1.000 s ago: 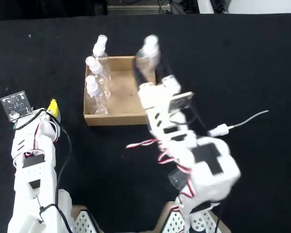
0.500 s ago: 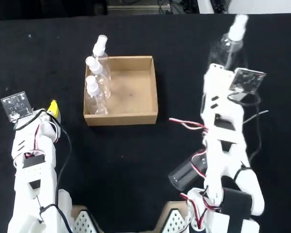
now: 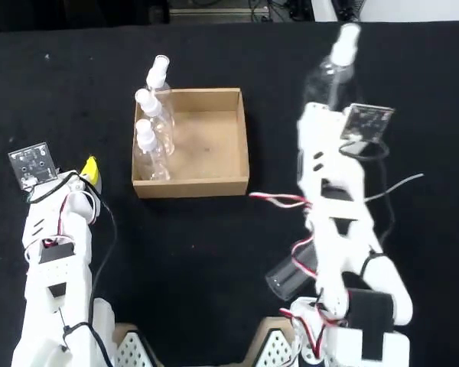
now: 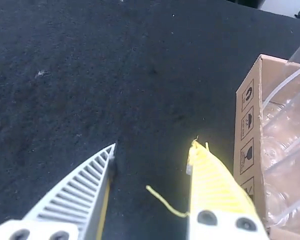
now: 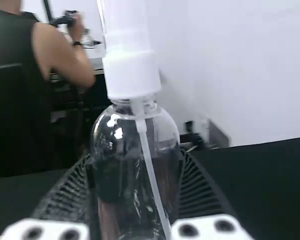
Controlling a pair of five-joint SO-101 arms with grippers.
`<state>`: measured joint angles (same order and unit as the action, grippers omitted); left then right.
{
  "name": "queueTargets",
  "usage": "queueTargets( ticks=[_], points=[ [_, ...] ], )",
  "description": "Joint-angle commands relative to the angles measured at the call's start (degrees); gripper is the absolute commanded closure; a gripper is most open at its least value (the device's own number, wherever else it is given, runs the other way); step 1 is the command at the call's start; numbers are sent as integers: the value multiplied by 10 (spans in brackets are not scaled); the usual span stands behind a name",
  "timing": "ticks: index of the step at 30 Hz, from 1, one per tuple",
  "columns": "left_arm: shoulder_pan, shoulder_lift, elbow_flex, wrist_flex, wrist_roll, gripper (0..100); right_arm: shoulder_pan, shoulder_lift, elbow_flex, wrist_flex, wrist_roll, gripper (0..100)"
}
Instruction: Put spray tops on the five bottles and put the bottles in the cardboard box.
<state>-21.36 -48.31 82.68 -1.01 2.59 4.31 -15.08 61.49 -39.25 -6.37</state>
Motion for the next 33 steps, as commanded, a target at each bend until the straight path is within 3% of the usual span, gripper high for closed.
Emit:
queueTargets(
  ticks=[1, 7, 11, 14, 17, 23, 33],
  points=[
    [9, -2, -4, -13, -5, 798, -66, -80, 15, 4, -71, 988],
    [9, -2, -4, -13, -5, 798, -207, -79, 63, -1, -87, 988],
    [9, -2, -4, -13, -5, 798, -260, -12, 14, -1, -87, 988],
    [9, -2, -4, -13, -5, 798, -274, 52, -24, -8, -86, 988],
    [9, -2, -4, -13, -5, 798, -275, 110, -27, -89, -85, 988],
    [9, -2, -4, -13, -6, 798, -280, 228, -39, -213, 8, 988],
    [9, -3, -4, -13, -6, 798, -282, 416, -116, -355, 47, 988]
  ],
)
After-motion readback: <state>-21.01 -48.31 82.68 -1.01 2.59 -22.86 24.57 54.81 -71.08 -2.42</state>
